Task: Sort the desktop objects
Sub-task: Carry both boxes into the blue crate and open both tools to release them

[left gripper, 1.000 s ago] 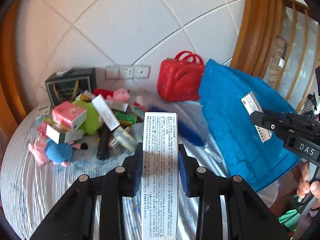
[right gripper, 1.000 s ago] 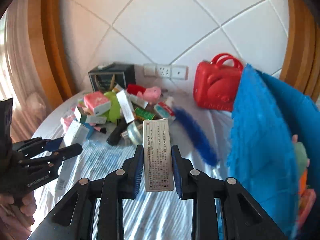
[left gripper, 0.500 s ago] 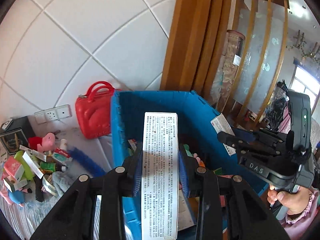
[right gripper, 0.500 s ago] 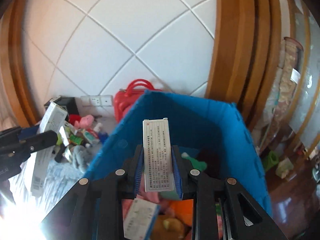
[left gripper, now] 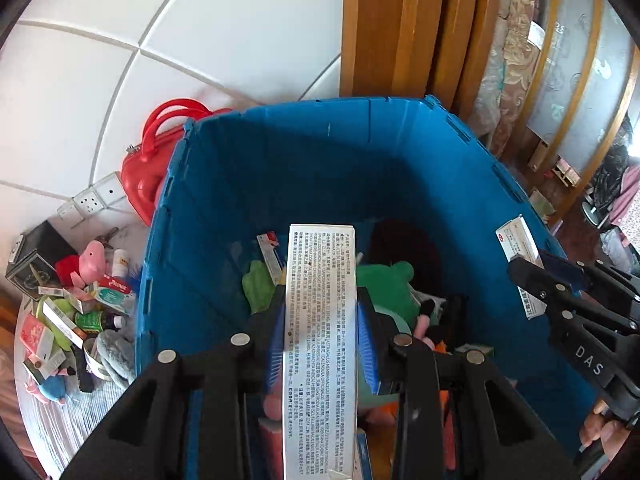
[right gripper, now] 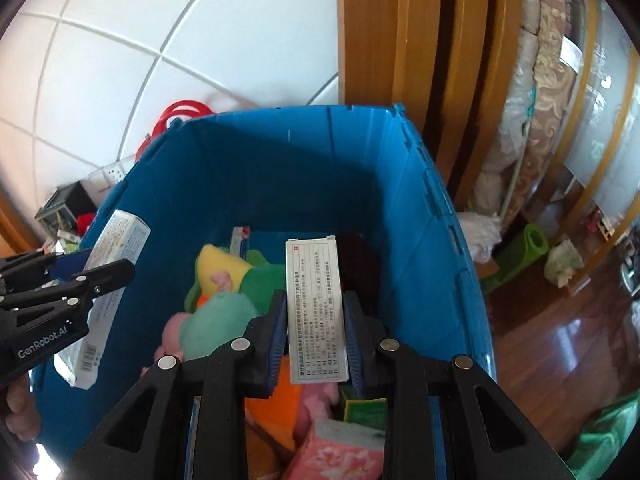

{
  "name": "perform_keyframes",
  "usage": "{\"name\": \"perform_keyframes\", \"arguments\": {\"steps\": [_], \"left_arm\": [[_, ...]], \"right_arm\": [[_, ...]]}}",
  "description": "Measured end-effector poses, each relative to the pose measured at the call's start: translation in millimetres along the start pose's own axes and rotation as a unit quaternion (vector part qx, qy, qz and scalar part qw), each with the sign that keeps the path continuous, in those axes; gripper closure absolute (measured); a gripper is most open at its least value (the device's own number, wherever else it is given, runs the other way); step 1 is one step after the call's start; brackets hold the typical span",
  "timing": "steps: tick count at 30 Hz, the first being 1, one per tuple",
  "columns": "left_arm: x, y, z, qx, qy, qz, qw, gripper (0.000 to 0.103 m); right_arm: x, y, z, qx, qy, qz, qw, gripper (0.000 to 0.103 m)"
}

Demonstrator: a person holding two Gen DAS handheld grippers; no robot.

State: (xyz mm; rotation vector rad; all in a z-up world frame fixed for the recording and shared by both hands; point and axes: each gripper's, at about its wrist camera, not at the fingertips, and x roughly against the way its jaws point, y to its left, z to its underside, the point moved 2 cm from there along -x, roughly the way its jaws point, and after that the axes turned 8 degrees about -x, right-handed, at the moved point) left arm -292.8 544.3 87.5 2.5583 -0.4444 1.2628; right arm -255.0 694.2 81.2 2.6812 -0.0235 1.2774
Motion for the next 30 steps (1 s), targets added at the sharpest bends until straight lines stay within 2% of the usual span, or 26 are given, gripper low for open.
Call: {"name": "perform_keyframes", "arguments": {"steps": [2, 4, 7, 8, 9, 10, 12, 13, 14, 15, 17, 21, 22, 24, 25, 29, 30], "left_arm": [[-17.5, 3.1, -8.2, -0.008, -0.010, -0.025, 0.9996, 0.072], [-40.1, 9.1, -6.5, -0.001, 0.001, -0.026, 0.9997, 0.072], [-74.0, 13.8, 2.8, 0.005, 0.033, -0.012, 0.9994, 0.072], [-81.7, 12.2, 7.2, -0.007, 0.051, -0.022, 0.9984, 0.072], [-85.0, 11.6, 9.1, -0.019, 0.055, -0.033, 0.9977, 0.071], [-85.6, 11.1, 10.4, -0.029, 0.050, -0.046, 0.9973, 0.071], [-84.6, 12.8, 10.6, -0.029, 0.044, -0.061, 0.9967, 0.070], [-83.7, 15.0, 9.9, -0.019, 0.043, -0.051, 0.9976, 0.067], [-81.9, 16.9, 9.6, -0.008, 0.040, -0.040, 0.9984, 0.060], [-79.5, 17.9, 9.6, -0.002, 0.036, -0.034, 0.9988, 0.053], [-73.8, 18.7, 9.0, 0.004, 0.023, -0.034, 0.9992, 0.046], [-68.5, 19.8, 7.5, 0.008, 0.013, -0.032, 0.9994, 0.044], [-69.4, 20.7, 7.6, 0.008, 0.015, -0.031, 0.9994, 0.044], [-71.7, 22.2, 5.1, 0.009, 0.020, -0.031, 0.9993, 0.044], [-73.0, 22.8, 3.6, 0.009, 0.022, -0.032, 0.9992, 0.044], [-71.1, 24.6, 2.8, 0.017, 0.020, -0.019, 0.9995, 0.044], [-67.9, 26.5, 2.5, 0.023, 0.015, -0.018, 0.9995, 0.044]], "right_arm": [[-13.9, -6.8, -14.9, -0.016, 0.002, -0.014, 1.000, 0.076], [-30.1, -9.9, -25.4, -0.031, -0.005, -0.009, 0.999, 0.076], [-65.9, -10.4, -27.9, -0.036, -0.008, 0.014, 0.999, 0.076], [-80.1, -10.6, -25.0, -0.030, -0.007, 0.027, 0.999, 0.076], [-96.0, -11.0, -23.3, -0.015, 0.011, 0.057, 0.998, 0.076], [-106.7, -11.6, -22.9, -0.007, 0.029, 0.069, 0.997, 0.076], [-113.3, -12.1, -18.4, -0.005, 0.041, 0.064, 0.997, 0.076], [-114.6, -12.1, -16.6, -0.005, 0.044, 0.064, 0.997, 0.076], [-115.0, -12.2, -15.4, -0.008, 0.048, 0.058, 0.997, 0.076], [-113.8, -13.1, -15.4, -0.014, 0.048, 0.051, 0.997, 0.076], [-110.0, -14.3, -15.9, -0.014, 0.040, 0.057, 0.997, 0.076], [-110.3, -16.3, -15.0, -0.019, 0.037, 0.058, 0.997, 0.075], [-112.3, -18.1, -16.0, -0.020, 0.037, 0.056, 0.998, 0.072], [-114.8, -20.4, -18.5, -0.017, 0.034, 0.062, 0.997, 0.047], [-114.2, -19.3, -18.6, -0.013, 0.030, 0.066, 0.997, 0.028], [-112.9, -10.6, -20.5, -0.001, 0.027, 0.045, 0.999, 0.006], [-112.0, -9.3, -21.1, 0.000, 0.025, 0.040, 0.999, 0.004]]}}
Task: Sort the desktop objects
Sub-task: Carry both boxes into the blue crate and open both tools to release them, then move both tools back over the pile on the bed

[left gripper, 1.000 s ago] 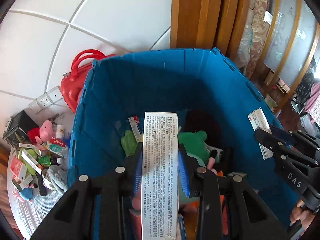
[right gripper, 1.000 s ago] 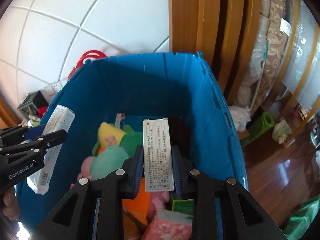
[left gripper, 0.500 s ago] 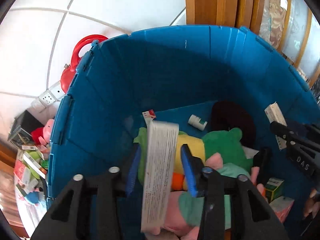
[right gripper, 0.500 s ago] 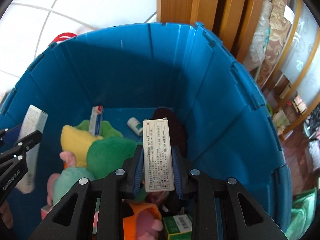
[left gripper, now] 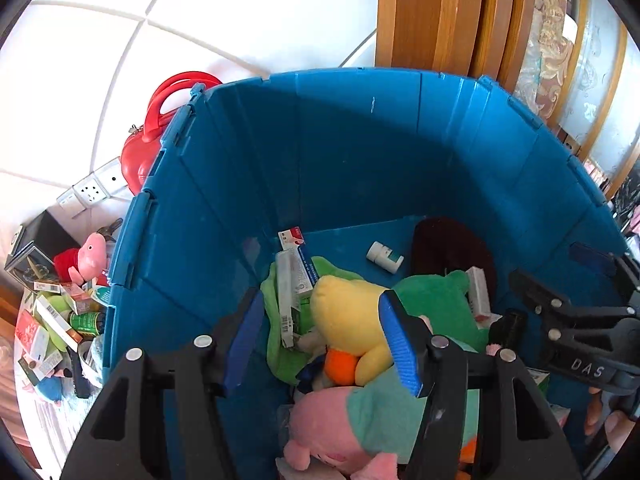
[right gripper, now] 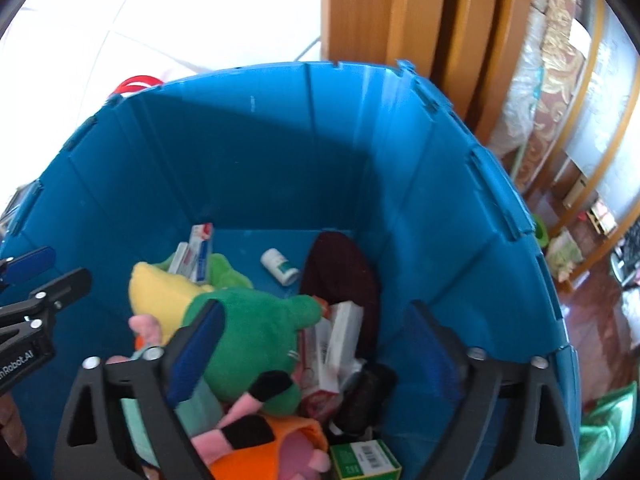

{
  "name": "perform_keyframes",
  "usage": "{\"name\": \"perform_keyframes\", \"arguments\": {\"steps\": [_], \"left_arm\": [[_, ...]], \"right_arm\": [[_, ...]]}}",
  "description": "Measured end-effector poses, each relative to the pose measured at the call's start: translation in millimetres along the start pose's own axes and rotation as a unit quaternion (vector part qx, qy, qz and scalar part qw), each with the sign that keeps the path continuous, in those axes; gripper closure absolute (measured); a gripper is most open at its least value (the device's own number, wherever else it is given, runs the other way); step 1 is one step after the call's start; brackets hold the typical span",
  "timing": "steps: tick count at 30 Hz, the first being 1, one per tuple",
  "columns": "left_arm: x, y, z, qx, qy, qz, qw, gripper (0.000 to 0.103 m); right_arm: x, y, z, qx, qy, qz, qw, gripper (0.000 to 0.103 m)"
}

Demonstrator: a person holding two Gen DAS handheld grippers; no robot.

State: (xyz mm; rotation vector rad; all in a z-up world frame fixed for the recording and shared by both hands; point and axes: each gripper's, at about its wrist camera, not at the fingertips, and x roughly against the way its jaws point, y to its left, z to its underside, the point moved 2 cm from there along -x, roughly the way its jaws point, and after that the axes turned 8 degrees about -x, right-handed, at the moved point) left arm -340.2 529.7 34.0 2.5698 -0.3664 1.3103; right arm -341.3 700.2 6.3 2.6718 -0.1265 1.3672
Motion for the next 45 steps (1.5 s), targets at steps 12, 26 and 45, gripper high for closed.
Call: {"name": "perform_keyframes", "arguments": {"steps": [12, 26, 45], "left_arm": [[135.9, 49.4, 13.7, 0.083, -0.111, 0.019, 0.9901, 0.044], [203.4, 220.5, 175.2, 0.120, -0.143, -0.035, 0.9818, 0.035], [152.2, 527.7, 357.5, 0.220, -0.026, -0.138, 0.9653, 0.035]], "right_arm": [[25.0, 12.5, -1.5, -0.005, -0.016, -0.061, 0.998, 0.000], [152.4, 119.3, 33.8, 0.080, -0.088, -0.114, 0.986, 0.000], [166.4, 381.6, 113.5, 0.087, -0.046, -0.190, 0.977, 0.000]]}}
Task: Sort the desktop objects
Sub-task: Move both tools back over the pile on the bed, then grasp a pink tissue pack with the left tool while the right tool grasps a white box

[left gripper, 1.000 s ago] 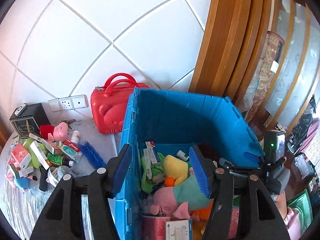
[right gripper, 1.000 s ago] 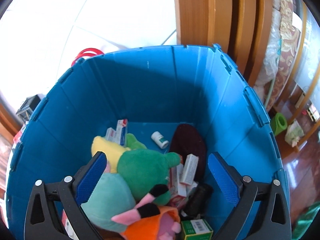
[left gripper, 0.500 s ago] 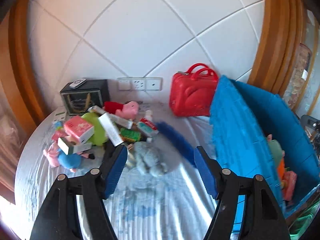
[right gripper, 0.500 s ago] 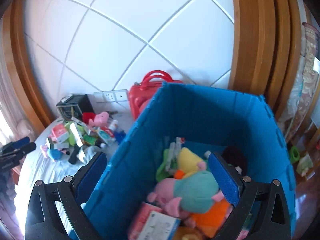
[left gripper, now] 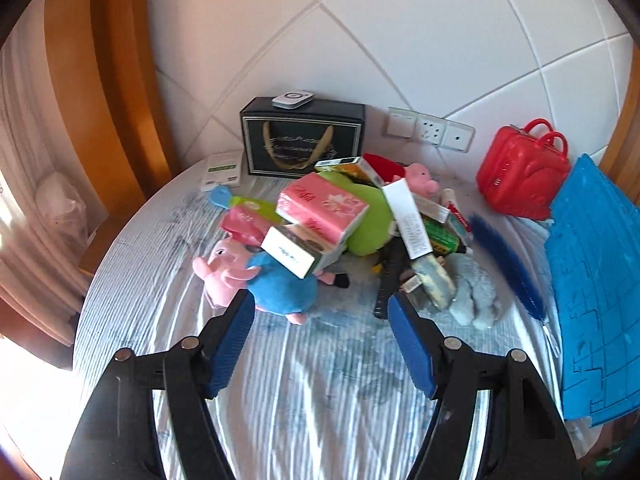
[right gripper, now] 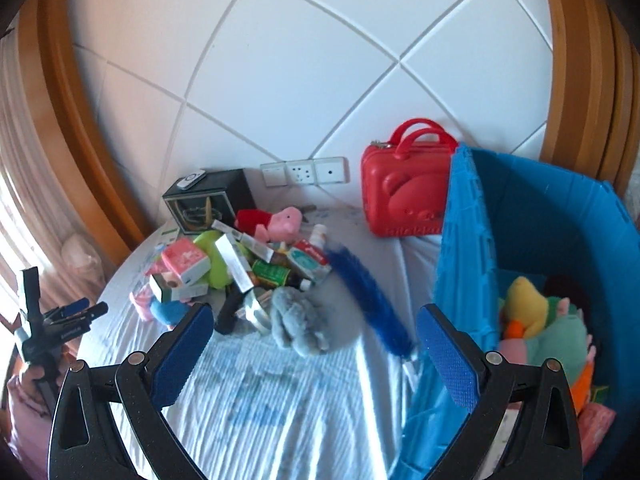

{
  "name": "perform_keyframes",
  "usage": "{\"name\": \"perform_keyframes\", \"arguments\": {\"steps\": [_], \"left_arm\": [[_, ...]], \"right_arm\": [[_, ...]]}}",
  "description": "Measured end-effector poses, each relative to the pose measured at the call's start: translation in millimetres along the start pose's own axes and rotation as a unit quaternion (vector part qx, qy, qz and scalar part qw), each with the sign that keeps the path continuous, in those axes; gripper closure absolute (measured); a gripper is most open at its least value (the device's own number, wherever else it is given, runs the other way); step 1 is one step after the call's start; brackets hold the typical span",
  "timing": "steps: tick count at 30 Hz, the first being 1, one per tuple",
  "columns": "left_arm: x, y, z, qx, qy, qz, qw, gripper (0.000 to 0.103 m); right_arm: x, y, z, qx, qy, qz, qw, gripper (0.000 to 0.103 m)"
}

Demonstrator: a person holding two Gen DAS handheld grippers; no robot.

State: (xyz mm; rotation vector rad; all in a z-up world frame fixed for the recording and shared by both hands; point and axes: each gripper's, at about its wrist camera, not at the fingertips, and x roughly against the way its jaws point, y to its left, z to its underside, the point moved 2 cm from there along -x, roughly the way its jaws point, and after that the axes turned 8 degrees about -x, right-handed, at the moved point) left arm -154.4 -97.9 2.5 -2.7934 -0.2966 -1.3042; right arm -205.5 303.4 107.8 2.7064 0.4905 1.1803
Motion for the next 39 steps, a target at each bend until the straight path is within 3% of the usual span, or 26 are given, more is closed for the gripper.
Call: {"name": "perform_keyframes", "arguments": {"steps": [8, 11, 16, 22, 24, 26, 27, 30, 31, 33, 35, 39], "left_arm": [[-81.2, 59.8, -28.9, 0.041, 0.044, -0.003, 0.9982, 0.035], [-115.7, 67.6, -47.9, 0.060, 0.062, -0.002, 0.9963, 0.035], [-171.8, 65.7, -95.5, 0.048, 0.077, -0.001, 0.9959, 0.035], [-262.5, 58.0, -147.7, 0.061, 0.153, 0.021, 0.9861, 0.035], [-293.5, 55.2, -155.9, 0.063, 0.185, 0.010, 0.9807, 0.035], [-318.1, 51.3, -156.5, 0.060, 0.206, -0.003, 0.9767, 0.034], [-327.9, 48.5, -155.3, 0.057, 0.214, -0.005, 0.9751, 0.034], [-350.6, 35.4, -138.3, 0.044, 0.254, 0.024, 0.9661, 0.034], [-354.4, 30.9, -129.1, 0.041, 0.264, 0.033, 0.9632, 0.034], [-348.0, 23.6, -113.4, 0.029, 0.263, 0.027, 0.9641, 0.034], [-333.6, 17.7, -99.4, 0.014, 0.256, 0.037, 0.9659, 0.034], [-307.4, 3.0, -62.2, 0.009, 0.272, 0.079, 0.9591, 0.034]], "right_arm": [[-119.3, 36.2, 0.4, -0.019, 0.082, 0.018, 0.996, 0.000], [-169.1, 48.2, -10.4, -0.018, 0.107, 0.021, 0.994, 0.000], [-269.8, 72.5, -37.1, -0.013, 0.152, 0.016, 0.988, 0.000], [-398.2, 101.1, -72.6, 0.017, 0.190, 0.036, 0.981, 0.000], [-438.1, 110.0, -84.2, 0.031, 0.192, 0.056, 0.979, 0.006], [-472.6, 116.9, -88.7, 0.047, 0.208, 0.081, 0.974, 0.042], [-485.2, 118.7, -88.8, 0.052, 0.215, 0.087, 0.971, 0.045], [-522.8, 119.4, -82.8, 0.040, 0.232, 0.075, 0.969, 0.041], [-532.3, 118.2, -76.6, 0.033, 0.240, 0.065, 0.968, 0.034], [-551.0, 116.0, -53.1, 0.034, 0.277, 0.064, 0.958, 0.033], [-549.2, 110.0, -39.2, 0.024, 0.278, 0.050, 0.959, 0.033], [-524.6, 106.7, -11.5, 0.064, 0.300, 0.043, 0.951, 0.032]]}}
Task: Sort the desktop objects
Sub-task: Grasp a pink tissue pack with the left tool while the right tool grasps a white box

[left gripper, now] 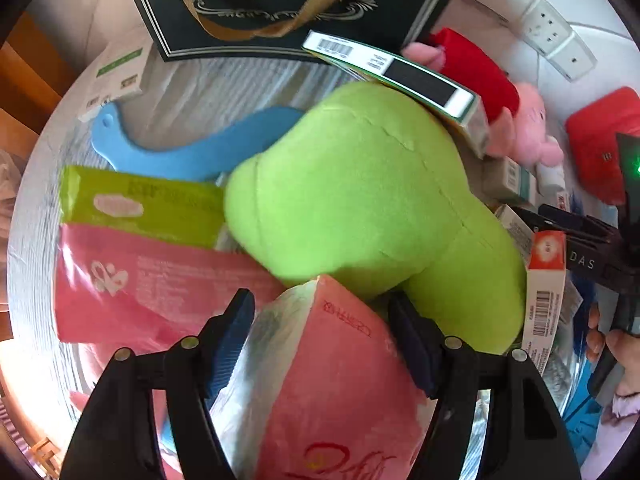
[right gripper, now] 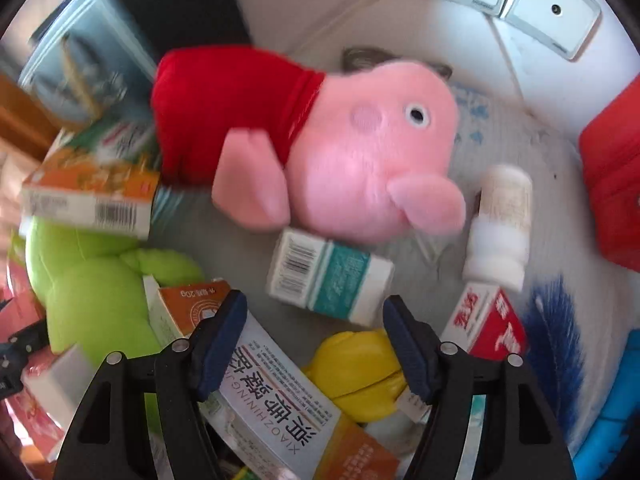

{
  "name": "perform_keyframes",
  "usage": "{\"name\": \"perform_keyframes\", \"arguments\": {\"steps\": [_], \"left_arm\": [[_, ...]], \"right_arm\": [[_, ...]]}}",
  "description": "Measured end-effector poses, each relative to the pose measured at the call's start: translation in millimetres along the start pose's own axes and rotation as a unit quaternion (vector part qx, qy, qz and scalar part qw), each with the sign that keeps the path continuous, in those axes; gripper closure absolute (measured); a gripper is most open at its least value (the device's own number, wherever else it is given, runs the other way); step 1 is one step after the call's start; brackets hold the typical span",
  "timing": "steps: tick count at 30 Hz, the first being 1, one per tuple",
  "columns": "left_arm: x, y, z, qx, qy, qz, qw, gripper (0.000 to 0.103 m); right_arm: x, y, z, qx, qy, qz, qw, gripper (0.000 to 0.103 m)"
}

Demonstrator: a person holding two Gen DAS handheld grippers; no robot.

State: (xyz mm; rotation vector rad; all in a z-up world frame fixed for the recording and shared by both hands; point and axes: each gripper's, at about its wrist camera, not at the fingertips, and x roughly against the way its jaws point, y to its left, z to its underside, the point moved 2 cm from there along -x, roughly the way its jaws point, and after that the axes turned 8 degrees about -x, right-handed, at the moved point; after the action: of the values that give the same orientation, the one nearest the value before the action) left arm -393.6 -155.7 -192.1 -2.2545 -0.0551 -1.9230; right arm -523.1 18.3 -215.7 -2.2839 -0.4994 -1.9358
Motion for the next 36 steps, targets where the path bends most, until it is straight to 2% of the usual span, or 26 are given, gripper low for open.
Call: {"name": "perform_keyframes", "arguments": {"steps": [2, 5, 7, 9, 11, 13, 16, 19, 22, 25, 27, 31, 33, 36], "left_arm": [[8.6, -14.9, 24.4, -0.020, -0.009, -0.006, 0.9997, 0.034], [13.5, -35.0, 65.6, -0.039, -0.003, 0.009, 0.9992, 0.034], [20.7, -46.6, 92.2, -0.062, -0.014, -0.012, 0.9979, 0.034], [34.6, -59.4, 118.8, -0.086, -0.040, -0.027, 0.9951, 0.034], [47.9, -59.3, 138.5, -0.086, -0.054, 0.002, 0.9948, 0.034], [63.8, -58.9, 155.4, -0.079, -0.064, 0.016, 0.9947, 0.034], [75.0, -62.8, 174.2, -0.077, -0.084, 0.006, 0.9935, 0.034], [72.5, -56.9, 191.4, -0.065, -0.088, 0.001, 0.9940, 0.034], [69.0, -53.4, 199.1, -0.048, -0.124, -0.029, 0.9907, 0.034], [63.3, -56.5, 198.5, -0.026, -0.149, -0.031, 0.9881, 0.034], [54.0, -61.2, 193.8, -0.013, -0.154, -0.033, 0.9875, 0.034], [31.1, -65.8, 178.0, -0.006, -0.162, -0.078, 0.9836, 0.034], [26.5, -65.2, 175.5, -0.011, -0.174, -0.076, 0.9818, 0.043], [29.9, -66.1, 177.4, -0.024, -0.178, -0.070, 0.9812, 0.048]], "right_arm": [[4.0, -0.8, 21.9, 0.016, 0.005, 0.000, 1.000, 0.032], [13.3, -7.0, 55.5, 0.017, 0.000, -0.002, 1.000, 0.032], [20.0, -14.5, 82.5, 0.012, 0.005, -0.003, 1.000, 0.032], [27.7, -24.4, 108.7, 0.012, 0.004, 0.001, 1.000, 0.033], [37.4, -37.0, 133.9, 0.011, 0.004, 0.014, 1.000, 0.033], [50.0, -53.5, 162.8, -0.004, 0.005, -0.001, 1.000, 0.033], [79.5, -70.4, 198.7, -0.025, -0.039, -0.006, 0.999, 0.031], [106.7, -81.8, 226.4, -0.043, -0.061, -0.037, 0.997, 0.018], [122.8, -83.8, 247.7, -0.054, -0.066, -0.054, 0.995, 0.017], [125.8, -81.8, 264.2, -0.069, -0.075, -0.059, 0.993, 0.017], [128.6, -81.5, 271.1, -0.074, -0.081, -0.065, 0.992, 0.016], [127.3, -76.7, 281.8, -0.062, -0.085, -0.057, 0.993, 0.012], [126.5, -76.2, 287.3, -0.057, -0.079, -0.055, 0.994, 0.012], [122.4, -72.0, 286.3, -0.049, -0.075, -0.058, 0.994, 0.012]]}}
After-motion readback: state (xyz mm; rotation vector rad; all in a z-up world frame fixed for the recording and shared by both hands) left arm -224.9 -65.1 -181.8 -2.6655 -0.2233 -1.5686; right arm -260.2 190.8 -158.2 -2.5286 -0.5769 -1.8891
